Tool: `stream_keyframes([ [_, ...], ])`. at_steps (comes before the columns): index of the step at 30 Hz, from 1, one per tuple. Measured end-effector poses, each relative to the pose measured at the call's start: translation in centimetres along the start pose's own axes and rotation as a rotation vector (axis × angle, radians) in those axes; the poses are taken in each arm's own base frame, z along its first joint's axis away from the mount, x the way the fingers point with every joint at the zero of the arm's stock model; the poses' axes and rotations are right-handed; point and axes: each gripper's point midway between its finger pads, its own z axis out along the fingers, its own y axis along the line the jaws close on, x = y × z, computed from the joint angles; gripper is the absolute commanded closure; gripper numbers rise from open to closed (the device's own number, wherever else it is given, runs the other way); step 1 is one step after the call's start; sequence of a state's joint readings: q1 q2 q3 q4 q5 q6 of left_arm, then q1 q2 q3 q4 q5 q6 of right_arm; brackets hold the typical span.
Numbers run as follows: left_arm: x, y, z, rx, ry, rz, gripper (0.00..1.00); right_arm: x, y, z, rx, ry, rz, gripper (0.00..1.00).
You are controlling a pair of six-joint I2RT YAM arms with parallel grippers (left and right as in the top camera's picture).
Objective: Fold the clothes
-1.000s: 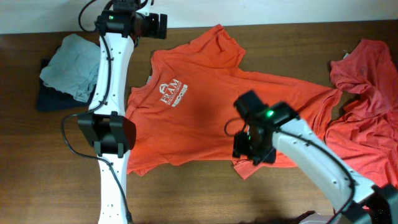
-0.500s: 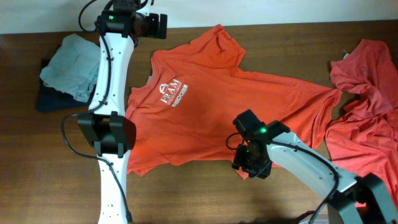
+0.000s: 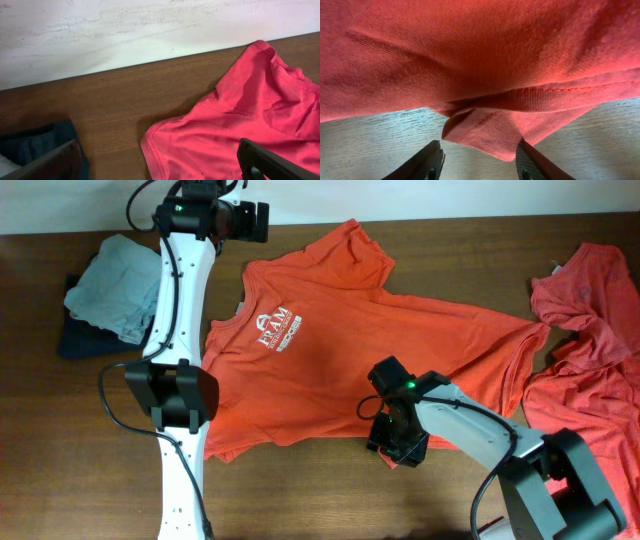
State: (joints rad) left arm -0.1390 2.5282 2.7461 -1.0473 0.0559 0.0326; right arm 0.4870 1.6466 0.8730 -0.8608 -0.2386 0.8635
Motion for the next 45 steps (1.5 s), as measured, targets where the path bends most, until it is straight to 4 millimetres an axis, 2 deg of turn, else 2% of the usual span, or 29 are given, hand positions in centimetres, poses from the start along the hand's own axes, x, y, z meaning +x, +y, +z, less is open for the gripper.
stream_keyframes([
  [17,0.0,0.0,0.0,0.0,0.0,0.0,0.01,-0.6,-0.2,0.8,-0.029,0.06,0.039,0.48],
  [21,0.0,0.0,0.0,0.0,0.0,0.0,0.01,-0.5,-0.2,0.8,-0.037,0.079,0.043,0.57],
  [23,0.0,0.0,0.0,0.0,0.0,0.0,0.01,-0.5,-0.3,0.9,-0.034,0.082,0.045,0.69],
  [27,0.0,0.0,0.0,0.0,0.0,0.0,0.01,-0.4,-0.3,0.9,-0.036,0.089,0.031,0.74],
  [30,0.0,0.0,0.0,0.0,0.0,0.0,0.01,-0.4,-0.2,1.0,-0.039,0.093,0.023,0.94],
  [36,0.0,0.0,0.0,0.0,0.0,0.0,0.01,0.2,-0.6,0.8,-0.02,0.121,0.011,0.96],
  [38,0.0,0.0,0.0,0.0,0.0,0.0,0.01,0.7,-1.5,0.4,0.028,0.143,0.021,0.96],
  [41,0.0,0.0,0.0,0.0,0.0,0.0,0.01,1.3,-3.6,-1.4,0.149,0.155,0.032,0.96],
  [45,0.0,0.0,0.0,0.0,0.0,0.0,0.01,0.7,-4.8,-4.2,0.204,0.079,0.027,0.96],
])
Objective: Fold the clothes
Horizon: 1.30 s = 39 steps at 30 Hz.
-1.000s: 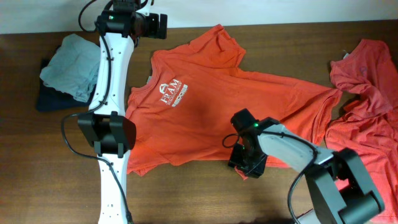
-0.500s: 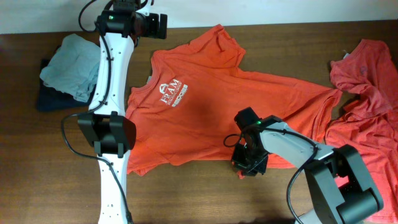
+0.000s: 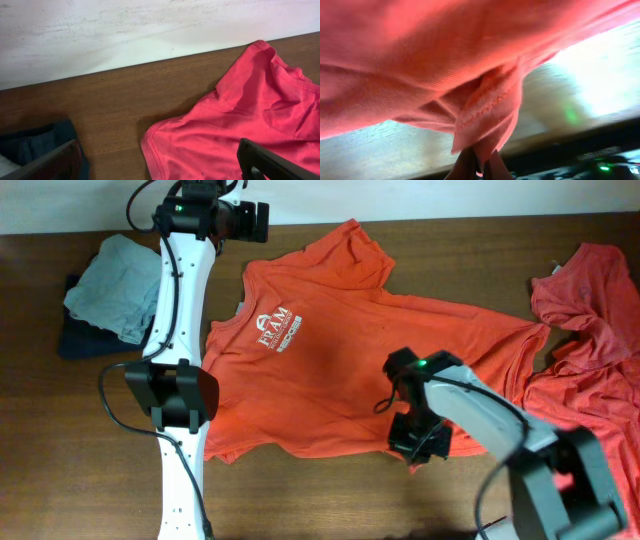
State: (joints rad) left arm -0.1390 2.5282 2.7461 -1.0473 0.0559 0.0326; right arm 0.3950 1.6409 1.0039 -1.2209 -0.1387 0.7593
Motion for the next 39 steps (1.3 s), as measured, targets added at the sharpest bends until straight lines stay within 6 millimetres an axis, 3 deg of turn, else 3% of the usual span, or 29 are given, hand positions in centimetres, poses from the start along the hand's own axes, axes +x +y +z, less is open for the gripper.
stream_keyframes([
  [4,0.0,0.0,0.0,0.0,0.0,0.0,0.01,-0.2,-0.9,-1.4,0.006,-0.055,0.005,0.96],
  [10,0.0,0.0,0.0,0.0,0.0,0.0,0.01,0.0,-1.6,-1.4,0.036,-0.055,0.009,0.96],
  [21,0.0,0.0,0.0,0.0,0.0,0.0,0.01,2.8,-4.9,2.1,0.151,0.052,0.102,0.96],
  [30,0.0,0.0,0.0,0.0,0.0,0.0,0.01,3.8,-7.1,1.9,0.256,0.068,0.167,0.96],
  [37,0.0,0.0,0.0,0.0,0.0,0.0,0.01,3.8,-7.8,2.3,0.283,0.053,0.208,0.9],
  [39,0.0,0.0,0.0,0.0,0.0,0.0,0.01,3.9,-7.9,2.6,0.285,0.056,0.213,0.81],
])
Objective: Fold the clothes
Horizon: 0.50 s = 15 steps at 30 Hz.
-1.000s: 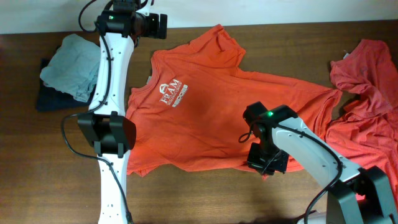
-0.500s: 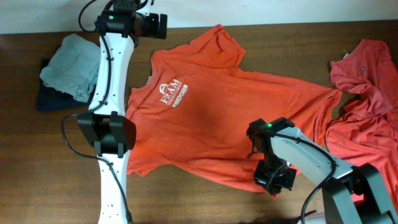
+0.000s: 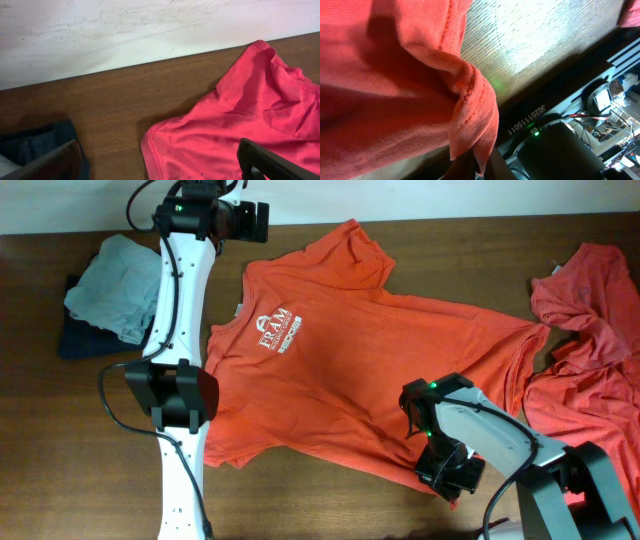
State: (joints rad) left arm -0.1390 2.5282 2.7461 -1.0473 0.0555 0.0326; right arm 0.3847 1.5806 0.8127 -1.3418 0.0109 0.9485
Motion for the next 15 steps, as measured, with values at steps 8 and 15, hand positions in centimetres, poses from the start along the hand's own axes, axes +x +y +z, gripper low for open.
stream_keyframes([
  [8,0.0,0.0,0.0,0.0,0.0,0.0,0.01,0.6,-0.3,0.9,0.008,0.029,0.013,0.48],
  [15,0.0,0.0,0.0,0.0,0.0,0.0,0.01,0.5,-1.0,-0.3,-0.035,-0.001,0.028,0.45],
])
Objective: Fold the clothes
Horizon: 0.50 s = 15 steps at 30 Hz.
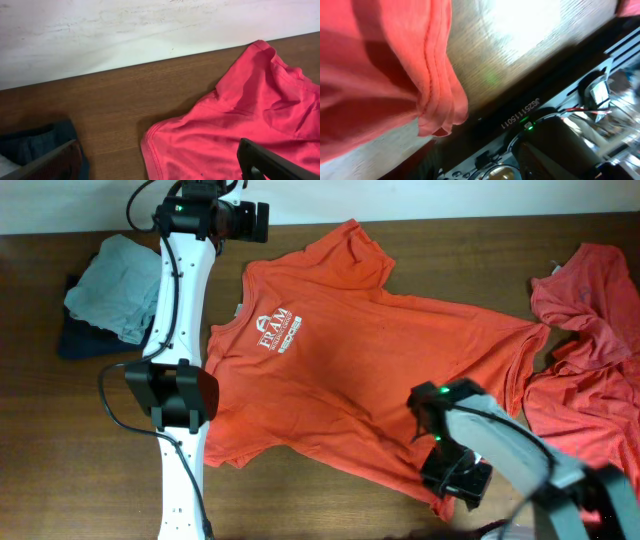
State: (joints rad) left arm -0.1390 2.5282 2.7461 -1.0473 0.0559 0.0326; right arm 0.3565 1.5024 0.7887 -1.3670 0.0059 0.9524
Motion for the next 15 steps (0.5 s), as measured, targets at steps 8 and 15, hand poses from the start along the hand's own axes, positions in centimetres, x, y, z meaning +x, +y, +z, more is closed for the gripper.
stream_keyframes([
  [8,0.0,0.0,0.0,0.0,0.0,0.0,0.01,-3.7,-2.4,-3.7,-0.283,-0.107,0.224,0.96],
  [15,0.0,0.0,0.0,0.0,0.0,0.0,0.01,-7.8,-4.0,-4.5,-0.438,-0.164,0.393,0.96],
])
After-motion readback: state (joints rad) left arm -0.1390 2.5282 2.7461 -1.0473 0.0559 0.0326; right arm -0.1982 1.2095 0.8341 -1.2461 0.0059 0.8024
